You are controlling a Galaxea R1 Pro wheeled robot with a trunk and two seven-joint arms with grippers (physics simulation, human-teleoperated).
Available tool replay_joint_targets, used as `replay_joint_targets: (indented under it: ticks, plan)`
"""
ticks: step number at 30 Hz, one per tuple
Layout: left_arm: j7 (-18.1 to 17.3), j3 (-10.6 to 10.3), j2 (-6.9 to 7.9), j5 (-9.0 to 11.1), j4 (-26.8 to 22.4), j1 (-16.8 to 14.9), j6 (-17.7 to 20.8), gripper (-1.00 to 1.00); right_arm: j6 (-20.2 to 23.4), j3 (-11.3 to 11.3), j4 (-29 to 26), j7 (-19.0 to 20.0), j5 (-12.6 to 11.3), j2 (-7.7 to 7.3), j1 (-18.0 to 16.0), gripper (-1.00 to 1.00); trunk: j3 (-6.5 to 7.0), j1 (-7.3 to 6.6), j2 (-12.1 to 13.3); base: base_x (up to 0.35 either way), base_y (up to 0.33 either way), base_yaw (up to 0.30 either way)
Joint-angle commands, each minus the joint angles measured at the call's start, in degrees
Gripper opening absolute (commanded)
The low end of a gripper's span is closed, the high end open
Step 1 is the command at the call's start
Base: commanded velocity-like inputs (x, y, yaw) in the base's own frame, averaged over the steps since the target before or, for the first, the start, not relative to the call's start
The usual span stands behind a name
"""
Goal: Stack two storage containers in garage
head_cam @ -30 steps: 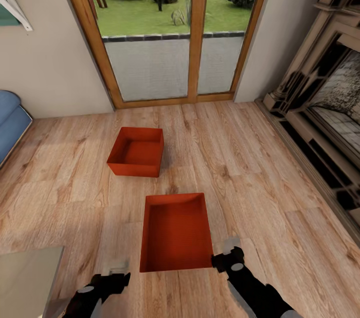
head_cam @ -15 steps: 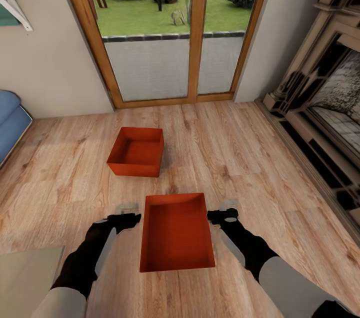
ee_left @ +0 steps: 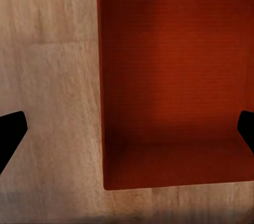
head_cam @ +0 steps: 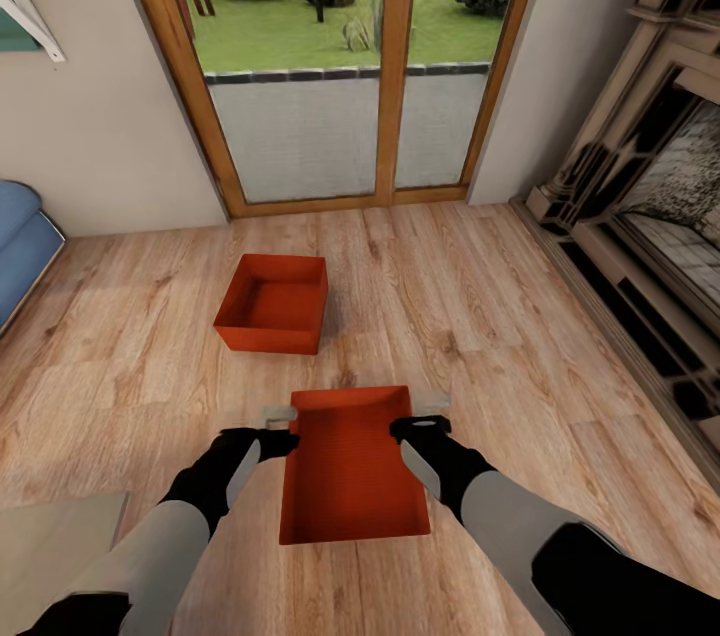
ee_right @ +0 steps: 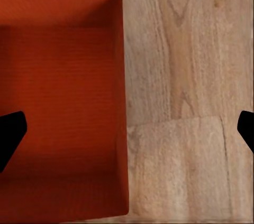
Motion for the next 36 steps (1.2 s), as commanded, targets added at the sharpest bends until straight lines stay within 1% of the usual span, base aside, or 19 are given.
replay_joint_targets:
  ticks: [1, 6, 10, 16, 20, 21, 24, 26, 27, 31, 36]
  plan:
    - [0.6, 0.0, -0.02, 0.4, 0.0, 0.0, 0.3, 1.0, 0.9, 0.3, 0.5, -1.0, -0.5, 0.0, -0.1, 1.0, -0.04, 0.0, 0.0, 0.0, 0.0, 0.0]
    - [2.9, 0.0, -0.25, 0.3, -0.1, 0.0, 0.9, 1.0, 2.2, 0.3, 2.4, -2.0, -2.6, 0.0, -0.1, 1.0, -0.04, 0.0, 0.0, 0.0, 0.0, 0.0]
    - [3.4, 0.1, -0.3, 0.5, 0.3, 0.0, 1.8, 1.0, 2.4, 0.3, 2.7, -2.1, -3.1, 0.0, -0.1, 1.0, -0.04, 0.0, 0.0, 0.0, 0.0, 0.0]
    - [3.5, 0.2, -0.38, 0.7, 0.9, 0.0, 2.1, 1.0, 2.6, 0.3, 2.7, -2.1, -3.5, 0.0, -0.1, 1.0, -0.04, 0.0, 0.0, 0.0, 0.0, 0.0]
    - [3.3, 0.2, -0.52, 0.9, 3.8, 0.0, 1.1, 1.0, 0.4, 0.2, 3.2, 0.1, -3.6, 0.0, -0.1, 1.0, -0.04, 0.0, 0.0, 0.0, 0.0, 0.0]
    - [3.3, 0.3, -0.6, 1.1, 5.6, 0.0, 0.2, 1.0, -0.6, 0.3, 4.9, 2.0, -3.5, 0.0, -0.1, 1.0, -0.04, 0.0, 0.0, 0.0, 0.0, 0.0]
    - [3.3, 0.4, -0.64, 1.1, 8.9, 0.0, -1.8, 1.0, -2.6, 0.3, 7.9, 4.6, -3.5, 0.0, -0.1, 1.0, -0.04, 0.0, 0.0, 0.0, 0.0, 0.0]
    - [3.3, 0.3, -0.65, 1.1, 13.8, 0.0, -5.4, 1.0, -5.4, 0.4, 10.8, 6.8, -3.4, 0.0, 0.0, 1.0, -0.04, 0.0, 0.0, 0.0, 0.0, 0.0]
    - [3.3, 0.3, -0.65, 1.0, 14.9, 0.0, -6.3, 1.0, -6.0, 0.4, 11.7, 7.1, -3.3, 0.0, 0.0, 1.0, -0.04, 0.0, 0.0, 0.0, 0.0, 0.0]
    - [3.4, 0.3, -0.66, 1.0, 16.4, 0.0, -7.4, 1.0, -7.0, 0.4, 13.8, 7.6, -3.3, 0.0, 0.1, 1.0, -0.04, 0.0, 0.0, 0.0, 0.0, 0.0]
    - [3.0, 0.4, -0.65, 1.0, 16.6, 0.0, -7.5, 1.0, -6.3, 0.4, 14.3, 7.7, -3.4, 0.0, 0.3, 1.0, -0.04, 0.0, 0.0, 0.0, 0.0, 0.0]
